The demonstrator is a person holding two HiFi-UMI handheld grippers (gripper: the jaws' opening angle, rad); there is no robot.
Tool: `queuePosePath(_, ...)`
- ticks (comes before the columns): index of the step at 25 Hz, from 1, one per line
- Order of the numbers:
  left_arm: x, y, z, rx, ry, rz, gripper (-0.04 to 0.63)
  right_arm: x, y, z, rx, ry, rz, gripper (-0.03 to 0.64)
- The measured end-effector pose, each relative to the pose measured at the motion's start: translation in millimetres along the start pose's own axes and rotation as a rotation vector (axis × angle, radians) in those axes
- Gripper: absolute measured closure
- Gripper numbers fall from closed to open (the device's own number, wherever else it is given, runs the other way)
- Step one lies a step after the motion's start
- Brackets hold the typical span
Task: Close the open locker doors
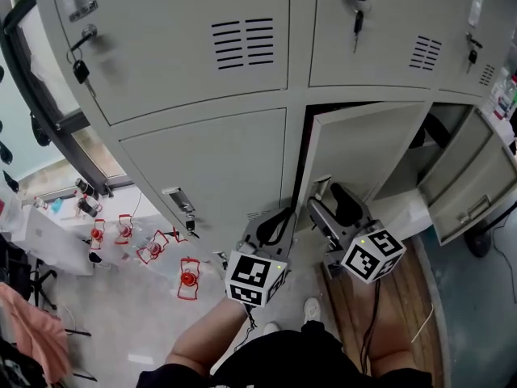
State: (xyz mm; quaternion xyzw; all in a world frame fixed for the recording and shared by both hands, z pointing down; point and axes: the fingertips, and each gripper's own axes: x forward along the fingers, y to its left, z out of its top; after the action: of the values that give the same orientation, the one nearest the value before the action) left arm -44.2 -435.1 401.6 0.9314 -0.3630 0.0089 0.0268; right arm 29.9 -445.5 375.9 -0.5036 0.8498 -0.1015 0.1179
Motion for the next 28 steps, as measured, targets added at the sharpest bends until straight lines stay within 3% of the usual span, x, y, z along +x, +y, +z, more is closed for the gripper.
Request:
queuePosePath(13,-13.4,15.8,-0.2,-0.004,0.005,0.073,0.561,24.7,-5.9,-0.6,0.013,0.004,0.049,0.319)
queuePosePath(28,-16.6,22.7,0.9,-0.006,0.002,0.095,0.568,32.6,-9.5,-1.2,0.007,0.001,0.054,0.316)
